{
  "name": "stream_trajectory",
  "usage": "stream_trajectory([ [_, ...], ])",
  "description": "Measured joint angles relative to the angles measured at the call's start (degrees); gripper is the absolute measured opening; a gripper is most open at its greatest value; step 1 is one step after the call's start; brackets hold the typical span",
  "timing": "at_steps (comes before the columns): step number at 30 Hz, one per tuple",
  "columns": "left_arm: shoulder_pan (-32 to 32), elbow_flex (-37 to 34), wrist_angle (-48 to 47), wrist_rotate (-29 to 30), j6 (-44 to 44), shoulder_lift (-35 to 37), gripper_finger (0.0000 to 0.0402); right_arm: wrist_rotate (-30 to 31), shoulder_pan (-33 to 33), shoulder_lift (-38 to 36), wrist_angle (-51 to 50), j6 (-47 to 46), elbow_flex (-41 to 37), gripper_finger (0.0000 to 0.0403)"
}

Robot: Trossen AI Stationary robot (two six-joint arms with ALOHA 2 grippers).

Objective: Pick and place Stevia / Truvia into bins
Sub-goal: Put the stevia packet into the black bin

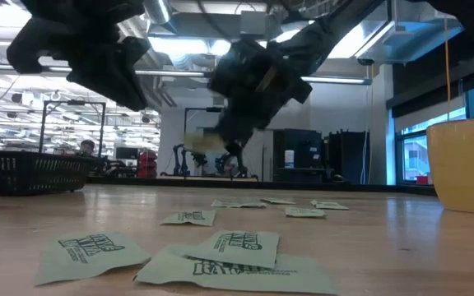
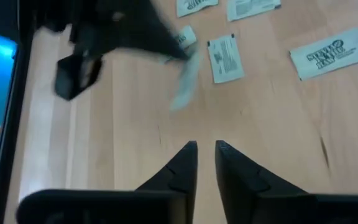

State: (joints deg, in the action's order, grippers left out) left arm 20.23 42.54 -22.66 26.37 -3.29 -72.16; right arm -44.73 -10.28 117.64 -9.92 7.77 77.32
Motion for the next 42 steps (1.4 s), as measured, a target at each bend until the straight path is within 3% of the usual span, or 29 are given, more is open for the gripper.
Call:
stream_trajectory([
  [4,0.0,0.0,0.6,-0.3,0.0,0.0,0.0079,-13.6,1.5,-0.1,6.1,-0.1,0.0,0.0001],
  [7,0.0,0.0,1.7,-0.5,0.3,0.0,0.0100,-18.6,2.8,-0.1,12.1,-1.8,0.0,0.0001],
  [15,0.0,0.0,10.2,-6.8,-1.0,0.0,0.0131,-19.0,4.4,-0.1,19.5,-5.9,0.1,0.0000],
  [22,0.0,0.0,15.4,-12.6,-3.5,0.0,0.0126,-19.0,4.4,-0.2,19.6,-5.8,0.1,0.0000],
  [25,0.0,0.0,15.9,-12.1,-4.6,0.0,0.0122,-18.9,4.4,-0.2,19.6,-5.8,0.1,0.0000],
  [32,0.0,0.0,18.4,-10.6,-5.0,0.0,0.0097,-18.6,4.4,-0.2,20.7,-5.8,0.1,0.0000],
  [42,0.0,0.0,18.2,-10.6,-5.0,0.0,0.0029,-18.6,4.4,-0.2,21.5,-6.0,0.2,0.0011],
])
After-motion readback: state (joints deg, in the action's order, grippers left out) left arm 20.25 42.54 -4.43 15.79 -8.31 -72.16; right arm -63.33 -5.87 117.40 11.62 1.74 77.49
